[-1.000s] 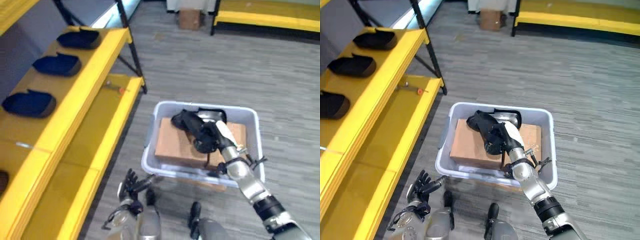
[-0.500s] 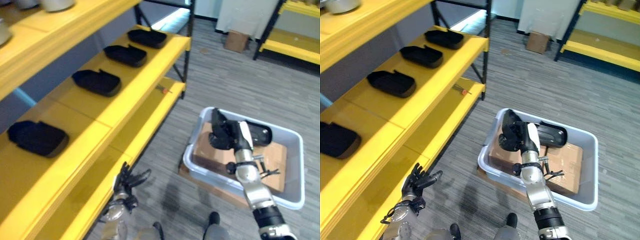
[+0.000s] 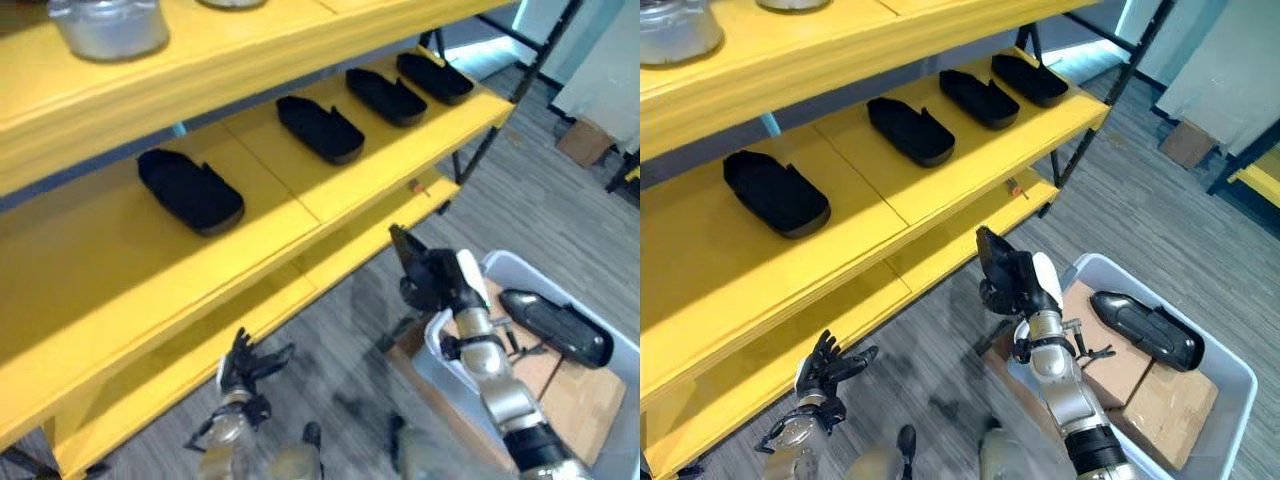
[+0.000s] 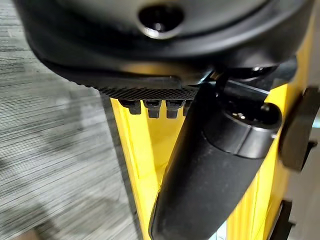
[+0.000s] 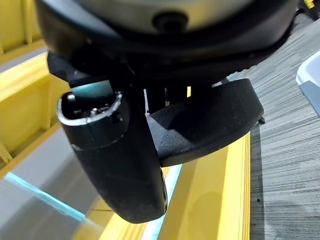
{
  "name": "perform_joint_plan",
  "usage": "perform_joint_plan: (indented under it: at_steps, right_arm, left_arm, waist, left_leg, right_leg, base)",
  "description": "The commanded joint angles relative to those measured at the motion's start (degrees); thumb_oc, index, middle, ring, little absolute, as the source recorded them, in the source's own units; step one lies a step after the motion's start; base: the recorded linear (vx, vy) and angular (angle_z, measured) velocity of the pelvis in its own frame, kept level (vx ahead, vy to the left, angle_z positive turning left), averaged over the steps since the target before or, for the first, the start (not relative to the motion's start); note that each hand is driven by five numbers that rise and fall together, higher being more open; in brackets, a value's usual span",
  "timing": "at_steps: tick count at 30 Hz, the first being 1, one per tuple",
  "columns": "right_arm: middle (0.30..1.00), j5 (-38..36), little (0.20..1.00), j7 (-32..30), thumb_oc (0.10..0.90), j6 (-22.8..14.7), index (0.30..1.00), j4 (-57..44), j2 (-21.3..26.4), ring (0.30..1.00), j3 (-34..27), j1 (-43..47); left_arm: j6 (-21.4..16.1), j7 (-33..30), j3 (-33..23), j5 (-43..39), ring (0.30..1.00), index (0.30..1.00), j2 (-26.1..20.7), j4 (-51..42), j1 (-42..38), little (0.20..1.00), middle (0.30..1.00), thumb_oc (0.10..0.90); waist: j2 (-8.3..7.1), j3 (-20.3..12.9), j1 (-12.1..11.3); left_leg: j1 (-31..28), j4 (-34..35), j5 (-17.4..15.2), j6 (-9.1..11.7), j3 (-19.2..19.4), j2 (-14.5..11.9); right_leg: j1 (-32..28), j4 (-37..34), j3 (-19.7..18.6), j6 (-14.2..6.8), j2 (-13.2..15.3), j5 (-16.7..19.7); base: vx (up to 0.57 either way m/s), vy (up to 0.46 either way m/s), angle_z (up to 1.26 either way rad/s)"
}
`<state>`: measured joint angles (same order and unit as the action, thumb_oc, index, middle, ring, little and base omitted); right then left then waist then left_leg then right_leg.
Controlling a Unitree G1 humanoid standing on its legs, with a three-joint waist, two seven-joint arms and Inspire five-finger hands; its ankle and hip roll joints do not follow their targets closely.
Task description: Move parts from the plastic box to the shelf.
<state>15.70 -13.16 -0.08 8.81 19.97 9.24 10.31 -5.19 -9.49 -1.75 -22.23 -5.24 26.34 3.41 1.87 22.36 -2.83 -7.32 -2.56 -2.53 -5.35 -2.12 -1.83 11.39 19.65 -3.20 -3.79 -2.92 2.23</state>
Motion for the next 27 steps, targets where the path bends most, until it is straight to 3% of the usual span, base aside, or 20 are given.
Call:
perform_joint_plan:
  at_steps: [1,2,3,5,13,20,22,23,27]
  right_arm:
    - [0.3,1.39,0.3,-3.93,0.4,-5.96,0.3,-5.77,5.8,0.3,-6.29,9.76]
    - [0.3,1.32,0.3,-3.87,0.4,-6.11,0.3,-6.07,6.01,0.3,-6.22,9.74]
    - [0.3,0.96,0.3,-3.42,0.4,-6.39,0.3,-7.38,5.54,0.3,-6.28,8.72]
    - [0.3,0.68,0.3,-3.73,0.4,-6.46,0.3,-7.71,5.37,0.3,-6.57,8.55]
    - [0.3,-0.1,0.3,-2.46,0.4,-6.47,0.3,-7.42,6.29,0.3,-4.06,10.84]
    - [0.3,-0.11,0.3,-2.22,0.4,-6.27,0.3,-7.02,7.32,0.3,-2.79,12.25]
    - [0.3,0.24,0.3,-2.45,0.4,-6.21,0.3,-7.18,7.6,0.3,-3.58,11.67]
    - [0.3,0.37,0.3,-2.52,0.4,-6.14,0.3,-7.15,7.87,0.3,-4.42,10.8]
    - [0.3,0.21,0.3,-1.51,0.4,-5.62,0.3,-7.13,7.6,0.3,-6.43,8.03]
  left_arm:
    - [-4.0,0.91,-0.09,-0.64,1.0,1.0,2.84,-7.09,-3.73,1.0,1.0,0.9]
    - [-3.87,0.94,-0.28,-0.84,1.0,1.0,2.91,-7.34,-3.64,1.0,1.0,0.9]
    - [-3.68,1.01,-0.22,-1.23,1.0,1.0,2.41,-7.32,-3.24,1.0,1.0,0.9]
    - [-3.5,0.95,-0.06,-0.91,1.0,1.0,2.29,-7.71,-3.03,1.0,1.0,0.9]
    - [-3.08,0.71,-1.89,-1.46,1.0,1.0,3.01,-8.47,-2.42,1.0,1.0,0.9]
    - [-2.73,1.23,-1.94,-1.3,1.0,1.0,4.4,-8.75,-1.67,1.0,1.0,0.9]
    - [-2.66,1.51,-1.23,-1.31,1.0,1.0,4.37,-8.23,-2.02,1.0,1.0,0.9]
    - [-2.59,1.8,-0.82,-1.22,1.0,1.0,4.42,-8.07,-1.87,1.0,1.0,0.9]
    - [-2.19,3.29,-1.18,-0.23,1.0,1.0,4.21,-8.51,-0.75,1.0,1.0,0.9]
  waist:
    - [3.2,-0.4,4.12]
    - [3.07,-0.34,4.45]
    - [1.62,-1.19,4.2]
    - [0.44,-2.04,3.03]
    - [0.98,-3.89,1.82]
    - [1.5,-3.07,1.38]
    - [1.07,-2.51,2.38]
    - [0.75,-2.37,3.25]
    - [1.11,-4.51,4.11]
  left_leg:
    - [-4.2,7.56,2.77,6.34,0.42,1.88]
    - [-4.12,7.56,2.87,6.16,-0.03,2.25]
    - [-3.57,7.56,2.8,5.72,-0.93,3.88]
    - [-2.27,7.56,2.53,5.26,-0.53,5.02]
    - [-0.44,7.56,3.23,5.4,0.06,4.04]
    - [-1.37,5.25,5.39,6.48,1.83,2.88]
    - [-1.26,3.44,4.44,6.57,6.33,1.13]
    - [-2.51,2.84,3.97,6.58,9.61,-1.42]
    - [-6.59,4.78,5.02,6.37,9.48,-7.71]
  right_leg:
    - [-2.76,-6.25,1.25,1.35,-5.86,2.81]
    - [-2.56,-6.99,0.58,1.49,-6.72,2.88]
    - [-5.59,-9.91,-0.96,2.38,-6.4,3.81]
    - [-8.16,-14.16,-0.26,2.62,-4.81,4.55]
    - [-10.92,-17.04,0.72,2.45,-3.72,4.19]
    - [-12.01,-16.48,1.89,2.14,-3.15,4.74]
    - [-12.13,-16.05,3.7,1.55,-1.66,5.37]
    - [-12.67,-16.08,5.26,1.09,-0.65,5.68]
    - [-13.46,-16.82,7.28,0.59,0.45,4.87]
  base:
    - [0.08,0.024,0.29]
    - [0.09,-0.016,0.44]
    - [0.01,-0.061,0.46]
    - [-0.01,-0.095,0.51]
    - [0.04,-0.07,0.08]
    - [0.04,-0.062,0.19]
    - [0.01,-0.031,0.45]
    - [0.04,-0.009,1.32]
    - [0.06,0.034,1.18]
